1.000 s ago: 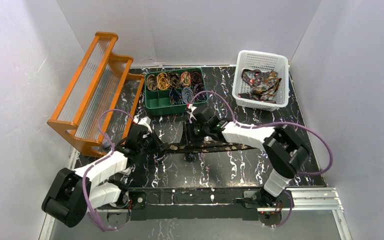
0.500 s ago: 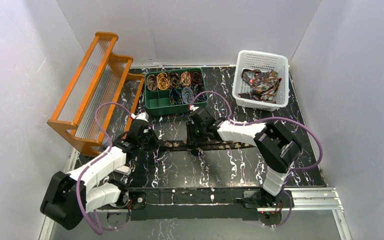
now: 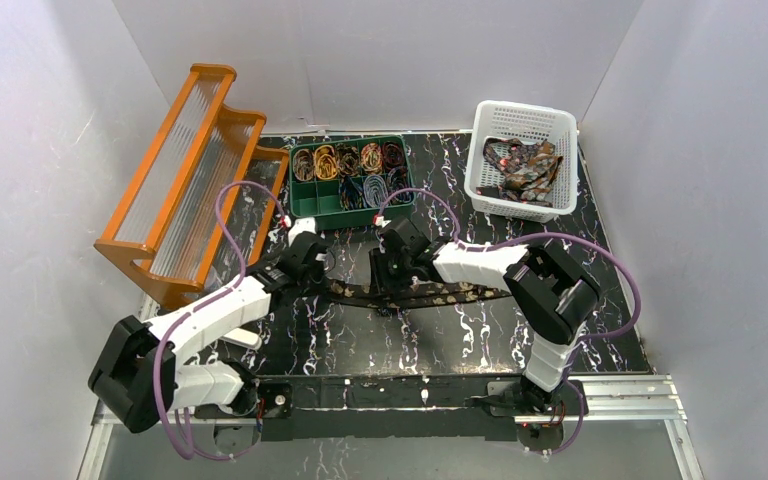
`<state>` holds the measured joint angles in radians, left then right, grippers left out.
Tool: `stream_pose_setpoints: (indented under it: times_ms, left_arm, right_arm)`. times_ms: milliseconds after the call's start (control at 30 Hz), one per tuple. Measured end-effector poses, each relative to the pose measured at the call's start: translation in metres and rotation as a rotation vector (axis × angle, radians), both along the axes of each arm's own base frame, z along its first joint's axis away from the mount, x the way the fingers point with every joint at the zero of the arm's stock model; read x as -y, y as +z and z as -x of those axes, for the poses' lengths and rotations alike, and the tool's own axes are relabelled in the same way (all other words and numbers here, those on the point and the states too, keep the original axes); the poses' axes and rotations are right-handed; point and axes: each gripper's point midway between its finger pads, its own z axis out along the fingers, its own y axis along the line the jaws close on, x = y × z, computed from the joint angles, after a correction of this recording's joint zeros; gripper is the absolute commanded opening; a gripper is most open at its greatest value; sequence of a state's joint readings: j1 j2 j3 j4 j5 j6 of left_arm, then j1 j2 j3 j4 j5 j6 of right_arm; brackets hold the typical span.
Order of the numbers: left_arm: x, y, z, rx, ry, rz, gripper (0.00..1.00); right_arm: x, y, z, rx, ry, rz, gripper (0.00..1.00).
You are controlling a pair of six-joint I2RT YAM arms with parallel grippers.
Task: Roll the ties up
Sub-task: Roll the tie at the center of the board.
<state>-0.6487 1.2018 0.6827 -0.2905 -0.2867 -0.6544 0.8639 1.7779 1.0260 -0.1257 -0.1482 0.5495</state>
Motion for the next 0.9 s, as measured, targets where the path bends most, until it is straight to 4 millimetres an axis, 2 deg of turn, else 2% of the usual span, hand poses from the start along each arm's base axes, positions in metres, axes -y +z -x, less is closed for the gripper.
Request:
stream_pose_setpoints:
  times_ms: [233, 400, 533, 667, 800, 900]
  left_arm:
    - [0.004, 0.002, 0.003, 0.009, -0.052, -0.137, 0.0]
    - [0.015, 0.007, 0.006, 0.028, -0.131, -0.217, 0.0]
    - [0.024, 0.013, 0.007, 0.043, -0.18, -0.283, 0.0]
    - [0.032, 0.017, 0.007, 0.062, -0.202, -0.361, 0.0]
    - [0.039, 0.019, 0.008, 0.083, -0.214, -0.448, 0.0]
    - [0.048, 0.018, 0.009, 0.095, -0.228, -0.504, 0.0]
  right_arm:
    - [0.003, 0.005, 0.005, -0.004, -0.017, -0.028, 0.45]
    - [0.015, 0.029, -0.001, 0.052, -0.096, -0.059, 0.48]
    - [0.034, 0.048, -0.016, 0.104, -0.2, -0.093, 0.5]
    - [0.055, 0.051, -0.027, 0.129, -0.302, -0.084, 0.51]
    - [0.078, 0.05, -0.028, 0.147, -0.394, -0.067, 0.55]
    - [0.09, 0.052, -0.03, 0.155, -0.448, -0.066, 0.53]
